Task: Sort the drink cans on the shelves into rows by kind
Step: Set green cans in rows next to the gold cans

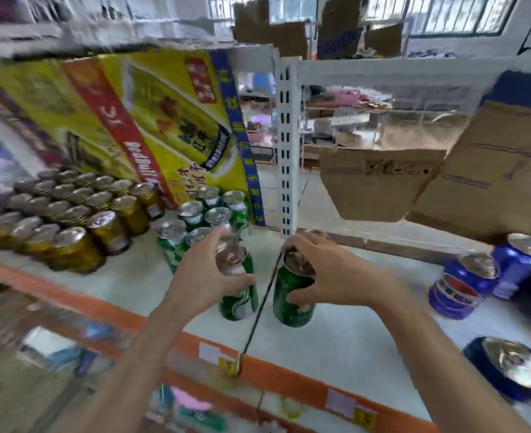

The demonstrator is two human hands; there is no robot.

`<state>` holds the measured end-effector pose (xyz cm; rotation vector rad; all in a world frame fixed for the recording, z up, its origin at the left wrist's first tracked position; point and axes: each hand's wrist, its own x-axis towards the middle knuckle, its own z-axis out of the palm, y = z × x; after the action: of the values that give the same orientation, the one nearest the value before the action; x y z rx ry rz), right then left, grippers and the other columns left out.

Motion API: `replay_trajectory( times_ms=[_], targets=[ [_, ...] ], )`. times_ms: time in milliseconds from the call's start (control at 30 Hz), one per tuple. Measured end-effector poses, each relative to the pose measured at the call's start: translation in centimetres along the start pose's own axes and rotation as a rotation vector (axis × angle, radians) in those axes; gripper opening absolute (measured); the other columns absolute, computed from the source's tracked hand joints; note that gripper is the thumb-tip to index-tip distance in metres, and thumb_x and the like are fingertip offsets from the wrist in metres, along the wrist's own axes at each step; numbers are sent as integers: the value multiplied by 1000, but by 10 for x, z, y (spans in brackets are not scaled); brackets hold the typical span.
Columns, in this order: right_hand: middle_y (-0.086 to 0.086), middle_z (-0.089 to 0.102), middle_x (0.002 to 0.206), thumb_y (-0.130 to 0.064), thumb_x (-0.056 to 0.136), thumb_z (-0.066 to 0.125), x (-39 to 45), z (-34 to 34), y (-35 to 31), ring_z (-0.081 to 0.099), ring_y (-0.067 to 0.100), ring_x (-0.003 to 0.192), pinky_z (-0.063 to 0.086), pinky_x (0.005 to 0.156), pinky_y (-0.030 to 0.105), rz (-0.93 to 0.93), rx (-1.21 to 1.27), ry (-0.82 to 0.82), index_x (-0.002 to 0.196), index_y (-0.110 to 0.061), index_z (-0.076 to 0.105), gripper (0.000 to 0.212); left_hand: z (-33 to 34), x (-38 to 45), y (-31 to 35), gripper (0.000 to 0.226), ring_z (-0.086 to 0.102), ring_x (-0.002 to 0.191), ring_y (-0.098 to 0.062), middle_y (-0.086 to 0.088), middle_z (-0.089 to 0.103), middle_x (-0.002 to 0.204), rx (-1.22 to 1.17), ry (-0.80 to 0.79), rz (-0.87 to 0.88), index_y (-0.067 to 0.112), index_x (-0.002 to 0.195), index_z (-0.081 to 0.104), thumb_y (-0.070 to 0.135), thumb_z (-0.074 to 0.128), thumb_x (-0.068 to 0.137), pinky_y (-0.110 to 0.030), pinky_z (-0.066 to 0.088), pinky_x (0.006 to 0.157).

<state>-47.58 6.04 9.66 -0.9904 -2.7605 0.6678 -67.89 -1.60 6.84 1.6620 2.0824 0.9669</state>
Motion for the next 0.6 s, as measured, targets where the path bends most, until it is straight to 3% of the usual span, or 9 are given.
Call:
replay_trajectory(
  times_ms=[133,267,433,600],
  targets=[
    [-2,40,125,-43,73,74,46,33,-25,42,18,112,42,91,31,-58,74,-41,126,-24,36,68,-29,-4,-51,64,50,108,-8,16,52,118,56,54,-119,29,117,49,45,82,64,-29,42,81],
    [2,37,127,-41,76,72,83,62,-55,37,18,111,37,85,27,-79,39,-34,127,-17,33,69,-50,-3,-92,65,50,104,-8,8,57,120,50,112,-197,26,120,51,41,83,65,-25,40,82],
    [2,37,124,-40,75,72,109,96,-72,37,21,115,33,83,23,-51,-13,-19,127,-14,30,72,-59,10,-125,71,53,110,-14,5,57,121,28,75,-203,25,124,50,40,84,64,-28,44,87],
    [-2,31,116,-47,72,73,113,104,-78,43,17,107,41,86,25,75,66,57,126,-20,33,71,-63,24,-139,71,50,97,-6,10,57,113,29,35,-126,24,121,53,45,84,61,-16,38,74]
  ],
)
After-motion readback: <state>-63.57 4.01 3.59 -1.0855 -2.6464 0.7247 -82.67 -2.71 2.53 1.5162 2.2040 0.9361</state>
